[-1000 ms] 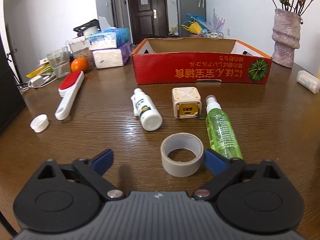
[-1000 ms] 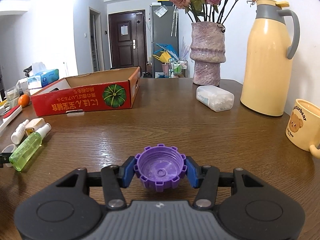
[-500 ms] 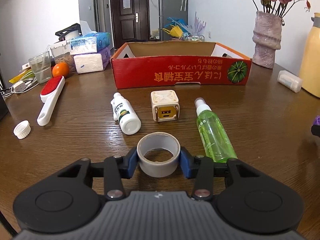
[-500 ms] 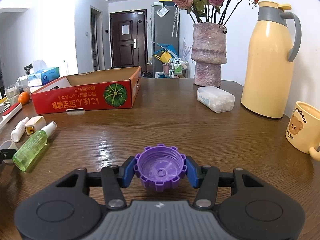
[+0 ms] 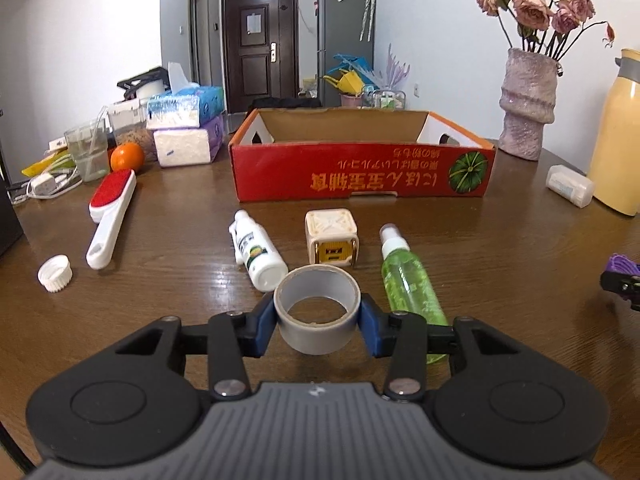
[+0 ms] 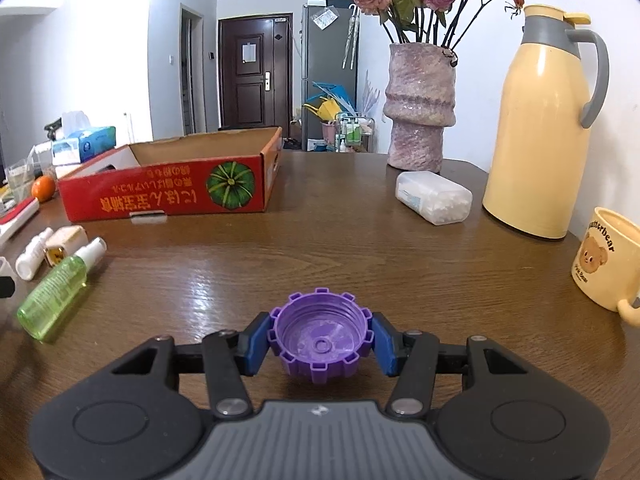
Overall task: Organize rigid objects
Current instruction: 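Carry the tape roll and purple cap over the cardboard box with both tools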
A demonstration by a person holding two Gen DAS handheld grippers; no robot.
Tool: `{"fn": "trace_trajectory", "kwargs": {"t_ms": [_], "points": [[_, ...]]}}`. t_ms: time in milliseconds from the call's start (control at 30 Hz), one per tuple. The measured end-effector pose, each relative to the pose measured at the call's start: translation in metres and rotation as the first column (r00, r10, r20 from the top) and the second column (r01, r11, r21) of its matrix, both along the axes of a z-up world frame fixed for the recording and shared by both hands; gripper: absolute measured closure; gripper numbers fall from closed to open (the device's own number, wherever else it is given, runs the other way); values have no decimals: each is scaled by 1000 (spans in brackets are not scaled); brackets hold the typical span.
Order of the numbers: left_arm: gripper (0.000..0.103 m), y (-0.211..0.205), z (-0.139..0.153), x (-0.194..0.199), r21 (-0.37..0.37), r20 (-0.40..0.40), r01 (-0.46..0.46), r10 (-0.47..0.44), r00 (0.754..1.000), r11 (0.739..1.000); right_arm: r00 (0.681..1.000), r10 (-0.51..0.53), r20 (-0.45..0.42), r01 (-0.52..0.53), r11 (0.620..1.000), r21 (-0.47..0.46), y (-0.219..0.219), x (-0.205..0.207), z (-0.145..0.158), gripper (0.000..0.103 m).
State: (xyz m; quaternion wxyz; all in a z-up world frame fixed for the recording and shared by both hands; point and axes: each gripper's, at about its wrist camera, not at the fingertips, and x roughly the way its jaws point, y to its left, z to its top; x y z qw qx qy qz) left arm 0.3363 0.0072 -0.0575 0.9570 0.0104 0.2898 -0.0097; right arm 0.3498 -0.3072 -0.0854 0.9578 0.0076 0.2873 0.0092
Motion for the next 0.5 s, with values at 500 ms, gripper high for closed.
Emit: {"fn": "trace_trajectory", "kwargs": {"t_ms": [500], "points": [[58,3,44,14,2,87,3,-3,996,1000,994,65,86,-67,998,11,43,20,44,51]]}}
